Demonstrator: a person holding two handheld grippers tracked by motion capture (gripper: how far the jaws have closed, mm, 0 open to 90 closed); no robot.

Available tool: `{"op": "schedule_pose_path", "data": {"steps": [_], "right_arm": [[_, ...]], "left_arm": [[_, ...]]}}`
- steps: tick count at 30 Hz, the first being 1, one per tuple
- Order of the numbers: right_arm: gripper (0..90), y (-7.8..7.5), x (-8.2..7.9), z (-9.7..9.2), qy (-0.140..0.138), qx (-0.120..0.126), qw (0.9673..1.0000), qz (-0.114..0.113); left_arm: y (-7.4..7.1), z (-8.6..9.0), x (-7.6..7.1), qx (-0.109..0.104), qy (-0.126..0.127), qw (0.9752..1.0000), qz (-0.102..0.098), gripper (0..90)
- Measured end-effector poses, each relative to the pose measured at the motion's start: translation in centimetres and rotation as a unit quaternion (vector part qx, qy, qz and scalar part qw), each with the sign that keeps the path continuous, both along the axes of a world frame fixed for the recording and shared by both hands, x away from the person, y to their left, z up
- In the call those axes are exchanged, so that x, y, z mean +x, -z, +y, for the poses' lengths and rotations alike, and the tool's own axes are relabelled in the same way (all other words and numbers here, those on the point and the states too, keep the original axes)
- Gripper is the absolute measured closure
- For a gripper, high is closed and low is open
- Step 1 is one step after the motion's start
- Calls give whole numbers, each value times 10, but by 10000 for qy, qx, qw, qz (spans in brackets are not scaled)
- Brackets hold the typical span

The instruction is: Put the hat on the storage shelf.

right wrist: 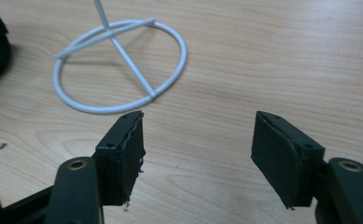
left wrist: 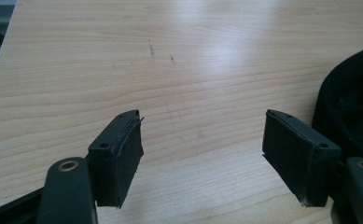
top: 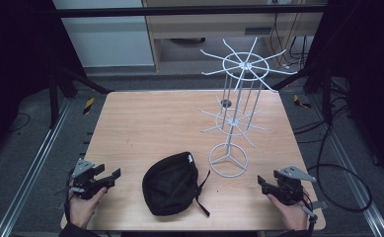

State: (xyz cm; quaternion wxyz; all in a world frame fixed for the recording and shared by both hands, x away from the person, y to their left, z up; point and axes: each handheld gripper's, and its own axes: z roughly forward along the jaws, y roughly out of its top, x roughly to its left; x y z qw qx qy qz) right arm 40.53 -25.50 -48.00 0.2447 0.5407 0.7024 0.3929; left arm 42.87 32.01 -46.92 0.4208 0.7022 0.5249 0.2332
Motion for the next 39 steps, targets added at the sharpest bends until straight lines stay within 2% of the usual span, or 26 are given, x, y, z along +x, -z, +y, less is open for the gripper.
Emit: {"op": "schedule_pose_path", "data": {"steps": [9, 10, 13, 15, 19, 20, 23, 24, 27, 30, 34, 39], "right_arm": [[404, -8, -7, 10, -50, 87, 9998, -173], [410, -9, -7, 14, -119, 48, 9997, -215], [422, -11, -8, 19, -220, -5, 9995, -237], [452, -14, -10, 27, -430, 174, 9986, -257], [461, -16, -11, 42, -666, 129, 9973, -287], [459, -18, -12, 46, -717, 152, 9969, -296], [444, -20, -14, 54, -755, 185, 9965, -319], [438, -24, -14, 62, -847, 215, 9956, -349], [440, -26, -14, 69, -952, 194, 9945, -387], [455, -28, -11, 85, -1177, 145, 9922, -378], [475, -30, -7, 100, -1311, 220, 9906, -318], [482, -32, -4, 123, -1565, 223, 9870, -303]], "left_arm": [[-8, -21, -13, 19, 290, 9996, -65, 317], [-9, -24, -16, -4, 372, 9993, -71, 327], [-10, -27, -18, -5, 413, 9991, -44, 346], [-11, -31, -19, -21, 448, 9990, -3, 357], [-11, -33, -20, -20, 462, 9989, 13, 369], [-12, -36, -21, 30, 481, 9988, -42, 369], [-13, -38, -22, 41, 512, 9987, -70, 371], [-14, -41, -23, 54, 549, 9984, -84, 372], [-13, -44, -23, 49, 618, 9981, -57, 374], [-13, -50, -24, 100, 710, 9974, 11, 379], [-12, -56, -25, 92, 716, 9974, 86, 393], [-12, -61, -26, 137, 780, 9967, 164, 409]]}}
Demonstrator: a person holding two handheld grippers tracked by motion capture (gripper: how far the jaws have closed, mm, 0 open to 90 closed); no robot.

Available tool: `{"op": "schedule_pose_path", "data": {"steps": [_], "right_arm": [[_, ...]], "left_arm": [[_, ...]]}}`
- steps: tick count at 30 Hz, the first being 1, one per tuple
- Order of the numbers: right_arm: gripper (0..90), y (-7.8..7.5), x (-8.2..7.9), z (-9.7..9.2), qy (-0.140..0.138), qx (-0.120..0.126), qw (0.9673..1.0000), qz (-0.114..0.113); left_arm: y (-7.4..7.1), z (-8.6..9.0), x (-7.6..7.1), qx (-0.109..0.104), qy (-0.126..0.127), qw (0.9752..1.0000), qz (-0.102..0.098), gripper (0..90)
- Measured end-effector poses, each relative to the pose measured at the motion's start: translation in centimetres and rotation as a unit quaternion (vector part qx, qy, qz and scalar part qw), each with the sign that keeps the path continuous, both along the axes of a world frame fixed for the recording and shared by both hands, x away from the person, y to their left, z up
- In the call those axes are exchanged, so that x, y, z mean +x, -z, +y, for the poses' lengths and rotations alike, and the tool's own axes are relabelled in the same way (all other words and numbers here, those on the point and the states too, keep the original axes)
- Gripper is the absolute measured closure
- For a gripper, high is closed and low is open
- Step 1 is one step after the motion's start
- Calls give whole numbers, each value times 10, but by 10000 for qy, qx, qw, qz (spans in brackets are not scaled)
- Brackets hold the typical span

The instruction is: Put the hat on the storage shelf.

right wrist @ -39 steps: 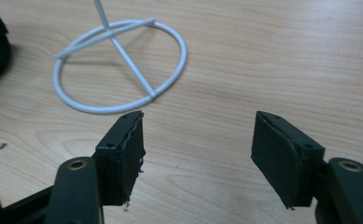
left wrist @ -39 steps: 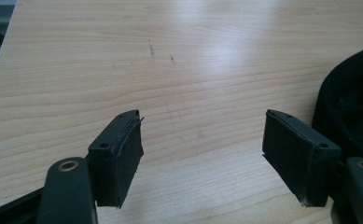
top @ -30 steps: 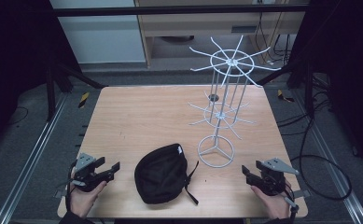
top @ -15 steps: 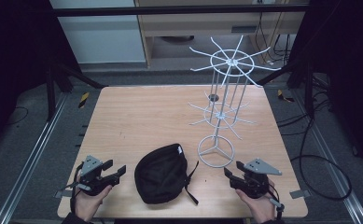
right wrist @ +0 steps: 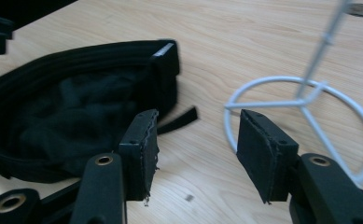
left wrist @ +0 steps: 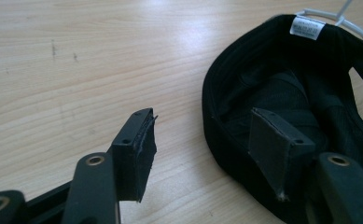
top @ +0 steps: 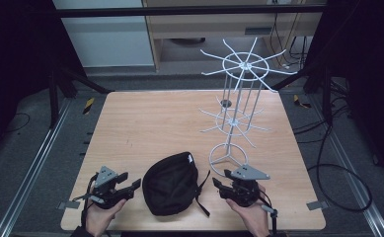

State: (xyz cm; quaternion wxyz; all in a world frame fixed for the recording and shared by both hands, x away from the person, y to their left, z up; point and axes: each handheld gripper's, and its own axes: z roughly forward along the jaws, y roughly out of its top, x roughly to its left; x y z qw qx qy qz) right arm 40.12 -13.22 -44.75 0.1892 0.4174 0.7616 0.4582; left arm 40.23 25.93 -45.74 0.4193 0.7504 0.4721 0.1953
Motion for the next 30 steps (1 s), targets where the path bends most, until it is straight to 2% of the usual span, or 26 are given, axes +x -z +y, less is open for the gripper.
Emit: {"op": "schedule_pose_path", "data": {"steps": [5, 7, 8, 9, 12, 14, 20, 22, 26, 27, 28, 29, 30], "right_arm": [[507, -4, 7, 18, -174, -1, 9998, 15], [511, -5, 14, 32, -255, -15, 9997, 50], [511, -5, 14, 32, -255, -15, 9997, 50], [511, -4, 19, 41, -263, -88, 9996, 67], [513, -1, 24, 49, -277, -128, 9995, 116], [509, 3, 31, 59, -254, -215, 9993, 163], [491, 9, 45, 73, -176, -331, 9991, 199], [491, 9, 50, 76, -132, -361, 9990, 224], [504, 12, 56, 80, -94, -368, 9988, 293], [521, 15, 59, 82, -50, -415, 9984, 380], [521, 15, 59, 82, -50, -415, 9984, 380], [563, 18, 62, 83, -40, -510, 9978, 423], [598, 19, 63, 84, -42, -554, 9973, 475]], "left_arm": [[3, -8, -1, 49, 88, 9998, 142, 419], [5, -12, -1, 79, 122, 9996, 222, 427], [5, -12, -1, 79, 122, 9996, 222, 434], [6, -15, -2, 55, 188, 9993, 310, 445], [8, -19, -2, 75, 238, 9989, 392, 457], [10, -23, -2, 123, 262, 9983, 516, 464], [14, -29, -2, 199, 311, 9970, 685, 491], [16, -32, -1, 303, 312, 9964, 727, 494], [18, -33, 0, 318, 267, 9957, 833, 503], [20, -33, 1, 366, 248, 9946, 942, 508], [20, -33, 1, 366, 248, 9946, 942, 509], [24, -35, 3, 439, 238, 9934, 1033, 511], [24, -35, 3, 439, 238, 9934, 1033, 512]]}}
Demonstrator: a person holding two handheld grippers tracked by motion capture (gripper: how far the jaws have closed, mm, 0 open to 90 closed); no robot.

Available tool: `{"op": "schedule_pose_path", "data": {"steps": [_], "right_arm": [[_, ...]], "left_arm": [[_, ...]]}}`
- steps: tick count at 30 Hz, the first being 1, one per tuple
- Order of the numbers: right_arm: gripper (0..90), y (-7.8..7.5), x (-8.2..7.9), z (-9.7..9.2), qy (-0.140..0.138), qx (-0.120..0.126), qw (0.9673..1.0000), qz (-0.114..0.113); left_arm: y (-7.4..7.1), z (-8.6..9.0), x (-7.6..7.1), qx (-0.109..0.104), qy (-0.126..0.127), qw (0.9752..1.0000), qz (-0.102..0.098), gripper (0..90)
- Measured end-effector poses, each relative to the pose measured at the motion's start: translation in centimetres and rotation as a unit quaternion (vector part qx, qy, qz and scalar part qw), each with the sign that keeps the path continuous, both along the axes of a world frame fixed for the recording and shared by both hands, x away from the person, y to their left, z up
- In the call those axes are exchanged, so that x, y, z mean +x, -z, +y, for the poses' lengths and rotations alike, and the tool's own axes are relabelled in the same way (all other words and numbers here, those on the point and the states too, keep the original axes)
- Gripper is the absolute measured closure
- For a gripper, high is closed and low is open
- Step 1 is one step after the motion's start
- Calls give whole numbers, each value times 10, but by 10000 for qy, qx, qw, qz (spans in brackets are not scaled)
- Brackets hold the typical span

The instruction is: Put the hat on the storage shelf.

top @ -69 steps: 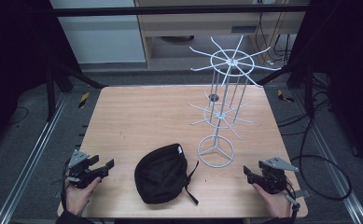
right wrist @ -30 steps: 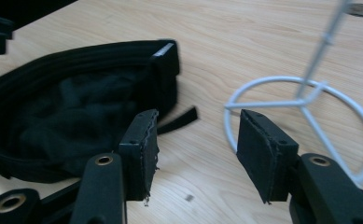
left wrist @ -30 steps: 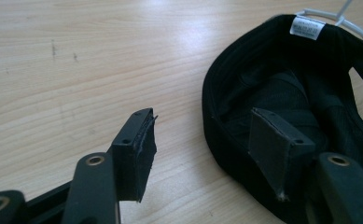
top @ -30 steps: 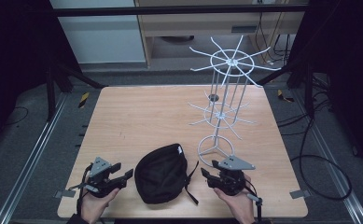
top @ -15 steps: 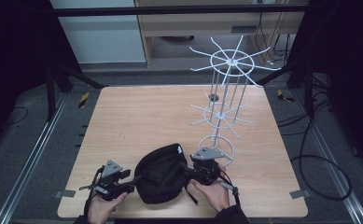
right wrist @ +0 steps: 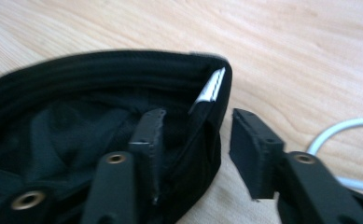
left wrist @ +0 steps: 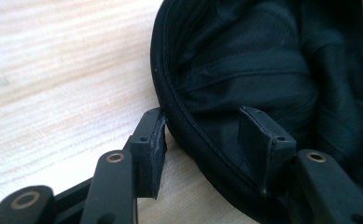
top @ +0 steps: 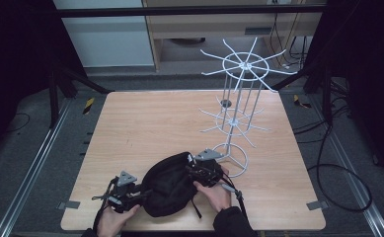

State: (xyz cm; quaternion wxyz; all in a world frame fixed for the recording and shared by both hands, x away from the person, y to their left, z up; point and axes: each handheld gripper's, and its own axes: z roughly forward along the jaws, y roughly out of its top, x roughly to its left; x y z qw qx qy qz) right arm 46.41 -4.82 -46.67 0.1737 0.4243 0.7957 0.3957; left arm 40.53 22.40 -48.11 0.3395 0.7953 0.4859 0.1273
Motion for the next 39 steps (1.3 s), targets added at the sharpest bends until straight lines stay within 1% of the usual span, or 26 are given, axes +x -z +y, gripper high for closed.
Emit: {"op": "schedule_pose_path", "data": {"steps": [1, 5, 7, 9, 11, 14, 16, 17, 18, 19, 20, 21, 22, 24, 25, 26, 27, 28, 29, 31, 33, 35, 36, 37, 38, 39], "right_arm": [[635, 1, 0, 0, 1, -31, 10000, 56], [785, 3, 1, -1, 31, -136, 9997, 190], [811, 2, 0, -2, 25, -109, 9997, 209], [819, 0, -3, -4, -45, -86, 9999, 126], [821, -4, -8, -7, -110, 81, 9999, 14], [822, -12, -16, -11, -335, 351, 9984, -288], [821, -19, -22, -12, -518, 444, 9963, -518], [821, -22, -25, -12, -581, 479, 9951, -639], [821, -22, -25, -12, -581, 479, 9951, -639], [820, -30, -31, -12, -734, 541, 9925, -816], [820, -30, -31, -12, -734, 541, 9925, -816], [819, -33, -34, -11, -797, 562, 9912, -890], [818, -38, -38, -10, -947, 579, 9887, -1006], [819, -40, -41, -10, -1012, 576, 9877, -1042], [818, -43, -45, -10, -1170, 549, 9853, -1115], [818, -43, -45, -10, -1170, 549, 9853, -1115], [818, -43, -50, -11, -1313, 540, 9835, -1122], [818, -43, -52, -12, -1353, 532, 9829, -1127], [818, -42, -54, -13, -1421, 533, 9822, -1104], [817, -37, -57, -15, -1512, 505, 9817, -1038], [815, -31, -60, -18, -1565, 443, 9824, -915], [811, -22, -62, -22, -1549, 389, 9843, -750], [811, -22, -62, -22, -1549, 389, 9843, -750], [805, -13, -63, -27, -1482, 366, 9867, -565], [805, -13, -63, -27, -1482, 366, 9867, -565], [796, -4, -62, -32, -1388, 323, 9891, -380]], "left_arm": [[2, -2, 1, 90, 13, 9999, 65, 521], [3, -2, 3, 165, -50, 9998, 106, 573], [3, -1, 4, 131, -104, 9998, 139, 616], [2, 2, 5, 95, -168, 9997, 126, 654], [1, 4, 6, 36, -265, 9996, 48, 692], [-3, 9, 8, -59, -403, 9991, -119, 735], [-5, 11, 10, -83, -485, 9984, -266, 758], [-6, 11, 11, -43, -517, 9980, -348, 766], [-6, 11, 11, -43, -517, 9980, -348, 772], [-8, 10, 16, -39, -557, 9974, -459, 777], [-8, 10, 16, -39, -557, 9974, -459, 782], [-8, 10, 19, -18, -574, 9971, -494, 782], [-8, 8, 26, -22, -605, 9968, -528, 789], [-8, 7, 29, -37, -627, 9966, -525, 792], [-7, 7, 36, -40, -643, 9964, -557, 794], [-7, 7, 36, -40, -643, 9964, -557, 795], [-7, 5, 42, -76, -677, 9960, -584, 795], [-7, 5, 42, -76, -677, 9960, -584, 796], [-7, 3, 48, -63, -697, 9955, -636, 797], [-6, 1, 51, -49, -699, 9953, -672, 799], [-5, -2, 52, -12, -669, 9953, -697, 802], [-6, -3, 52, 4, -625, 9952, -759, 808], [-6, -3, 52, 4, -625, 9952, -759, 811], [-7, -4, 51, -38, -592, 9947, -837, 814], [-7, -4, 51, -38, -592, 9947, -837, 817], [-9, -4, 49, -71, -535, 9941, -938, 819]]}}
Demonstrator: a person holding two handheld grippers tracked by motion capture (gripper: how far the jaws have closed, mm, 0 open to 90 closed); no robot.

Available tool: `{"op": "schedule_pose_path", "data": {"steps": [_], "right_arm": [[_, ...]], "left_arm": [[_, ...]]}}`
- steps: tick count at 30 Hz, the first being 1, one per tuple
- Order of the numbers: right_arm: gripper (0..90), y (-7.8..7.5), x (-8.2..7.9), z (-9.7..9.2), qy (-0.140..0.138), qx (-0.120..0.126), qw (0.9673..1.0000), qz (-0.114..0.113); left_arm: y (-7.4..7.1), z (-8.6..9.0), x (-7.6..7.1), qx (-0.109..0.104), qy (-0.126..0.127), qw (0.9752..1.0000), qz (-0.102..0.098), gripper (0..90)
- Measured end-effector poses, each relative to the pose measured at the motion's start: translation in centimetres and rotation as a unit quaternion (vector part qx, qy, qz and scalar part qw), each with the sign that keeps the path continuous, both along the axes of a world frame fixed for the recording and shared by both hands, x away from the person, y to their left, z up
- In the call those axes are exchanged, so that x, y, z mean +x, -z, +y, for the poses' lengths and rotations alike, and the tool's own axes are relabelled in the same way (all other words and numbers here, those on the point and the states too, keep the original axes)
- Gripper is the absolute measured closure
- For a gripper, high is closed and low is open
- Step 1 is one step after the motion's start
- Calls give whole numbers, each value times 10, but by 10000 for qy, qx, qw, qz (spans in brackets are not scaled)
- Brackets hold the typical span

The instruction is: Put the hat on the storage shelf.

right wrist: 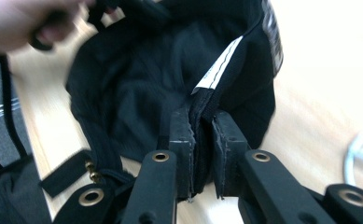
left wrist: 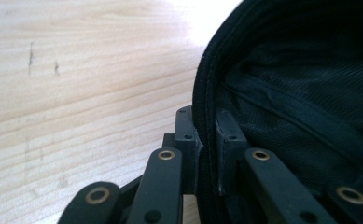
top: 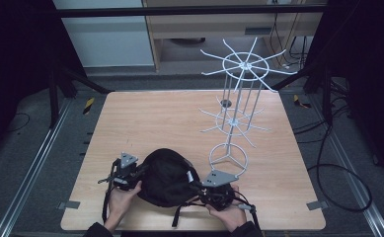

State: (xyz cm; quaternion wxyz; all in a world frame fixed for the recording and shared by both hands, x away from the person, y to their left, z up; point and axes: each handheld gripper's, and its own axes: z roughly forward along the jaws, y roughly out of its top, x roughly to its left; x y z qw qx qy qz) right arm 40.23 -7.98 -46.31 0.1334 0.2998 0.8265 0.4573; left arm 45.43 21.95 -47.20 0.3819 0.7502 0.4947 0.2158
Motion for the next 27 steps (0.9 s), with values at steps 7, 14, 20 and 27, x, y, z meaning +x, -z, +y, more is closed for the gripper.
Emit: {"op": "schedule_pose_path", "data": {"steps": [7, 14, 20, 27], "right_arm": [[661, 7, 7, -4, 217, -54, 9993, 304], [462, -8, 16, -9, 491, 223, 9985, 101], [469, -8, 34, -6, 746, 184, 9969, 141], [773, 2, 41, 0, 1047, -76, 9942, 226]], "left_arm": [[-9, 0, -8, -16, 216, 9989, -408, 825], [-16, 5, -13, -25, 292, 9971, -697, 826], [-19, 2, -19, -35, 482, 9954, -822, 826], [-19, -3, -22, 6, 731, 9939, -830, 790]]}}
